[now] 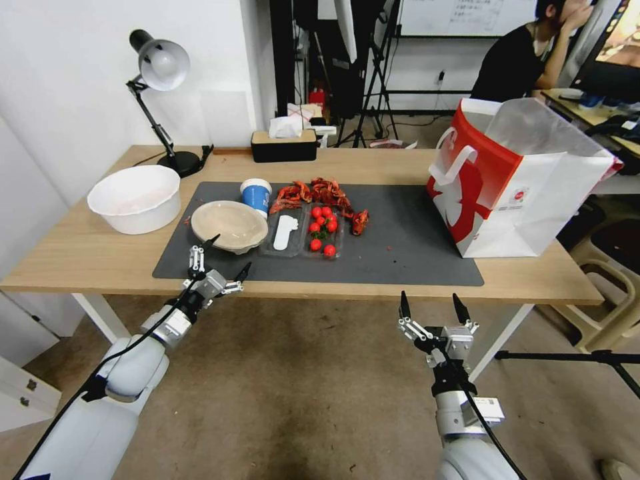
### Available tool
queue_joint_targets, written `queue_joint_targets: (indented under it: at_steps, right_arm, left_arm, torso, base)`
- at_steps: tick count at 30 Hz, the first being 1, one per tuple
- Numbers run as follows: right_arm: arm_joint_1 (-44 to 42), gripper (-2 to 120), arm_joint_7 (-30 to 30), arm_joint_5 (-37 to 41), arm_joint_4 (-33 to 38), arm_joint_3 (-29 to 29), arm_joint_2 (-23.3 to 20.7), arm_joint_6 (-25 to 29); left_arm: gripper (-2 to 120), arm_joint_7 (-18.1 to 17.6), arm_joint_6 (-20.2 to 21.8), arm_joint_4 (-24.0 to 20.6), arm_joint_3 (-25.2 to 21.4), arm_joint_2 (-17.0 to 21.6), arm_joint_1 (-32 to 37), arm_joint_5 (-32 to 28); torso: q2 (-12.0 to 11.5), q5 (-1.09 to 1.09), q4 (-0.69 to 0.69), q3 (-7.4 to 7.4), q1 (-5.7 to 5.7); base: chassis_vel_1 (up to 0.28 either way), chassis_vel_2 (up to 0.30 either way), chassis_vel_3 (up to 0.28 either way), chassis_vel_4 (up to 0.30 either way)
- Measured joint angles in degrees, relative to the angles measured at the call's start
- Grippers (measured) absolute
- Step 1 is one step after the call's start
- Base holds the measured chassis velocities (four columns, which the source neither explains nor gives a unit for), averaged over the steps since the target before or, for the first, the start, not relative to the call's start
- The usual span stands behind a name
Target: Pick up the trash from the table and place it into the takeout bag.
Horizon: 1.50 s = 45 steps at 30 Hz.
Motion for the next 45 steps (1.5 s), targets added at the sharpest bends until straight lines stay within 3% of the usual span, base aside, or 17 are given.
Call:
queue_joint_targets:
  at_steps: [3,17,25,39,45]
  right_arm:
    - [0.1,100,0.1,0.0,0.0,0.0,0.0,0.0]
    - [0.4,100,0.1,0.0,-0.2,0.0,0.1,0.0]
    - [0.4,100,0.3,-0.1,-0.3,-0.1,0.1,0.2]
    - [0.2,100,0.4,-0.6,-0.5,-0.1,0.6,0.4]
    - [0.2,100,0.5,-0.8,-0.6,-0.1,1.0,0.5]
  left_arm:
    - [61,-0.1,0.0,1.0,0.6,0.4,-0.7,0.0]
    - [47,-0.2,0.1,1.8,0.7,1.3,-1.5,0.3]
    - [29,-0.5,0.1,1.4,-0.2,1.3,-1.0,0.3]
    - [19,-0.6,0.2,2.1,0.3,1.7,-1.7,0.3]
    - [8,-0.6,0.2,3.0,1.0,2.2,-2.8,0.4]
  torso:
    - [0.0,0.00,0.00,0.00,0.00]
    - [0.0,0.01,0.00,0.00,0.00]
    - [0.0,0.01,0.00,0.00,0.00]
    - [0.0,0.01,0.00,-0.01,0.00]
    - [0.0,0.01,0.00,-0.01,0.00]
  base:
    - [0.000,0.000,0.000,0.000]
    - [0.000,0.000,0.000,0.000]
    - [0.000,0.000,0.000,0.000]
    - [0.000,0.000,0.000,0.000]
    - [0.000,0.000,0.000,0.000]
